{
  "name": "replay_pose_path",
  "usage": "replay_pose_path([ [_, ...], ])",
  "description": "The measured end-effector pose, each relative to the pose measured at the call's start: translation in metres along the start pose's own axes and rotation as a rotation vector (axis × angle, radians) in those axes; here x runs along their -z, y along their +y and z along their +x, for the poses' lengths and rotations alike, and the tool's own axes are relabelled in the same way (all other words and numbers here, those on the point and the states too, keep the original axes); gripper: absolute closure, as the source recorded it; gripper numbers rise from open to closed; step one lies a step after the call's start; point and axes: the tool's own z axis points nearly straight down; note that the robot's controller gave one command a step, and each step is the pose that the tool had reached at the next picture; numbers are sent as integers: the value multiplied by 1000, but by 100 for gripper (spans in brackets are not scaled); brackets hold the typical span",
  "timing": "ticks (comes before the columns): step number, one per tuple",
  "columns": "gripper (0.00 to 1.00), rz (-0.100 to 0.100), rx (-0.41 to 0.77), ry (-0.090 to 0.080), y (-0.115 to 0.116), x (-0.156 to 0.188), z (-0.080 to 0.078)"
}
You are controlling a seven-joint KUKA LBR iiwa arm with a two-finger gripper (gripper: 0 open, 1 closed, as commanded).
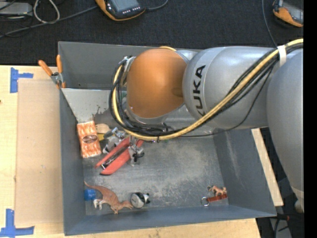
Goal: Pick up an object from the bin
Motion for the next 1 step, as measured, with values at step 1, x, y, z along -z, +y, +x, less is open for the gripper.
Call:
replay_pose_path([
  [1, 100, 3, 137, -7, -29, -38, 32],
])
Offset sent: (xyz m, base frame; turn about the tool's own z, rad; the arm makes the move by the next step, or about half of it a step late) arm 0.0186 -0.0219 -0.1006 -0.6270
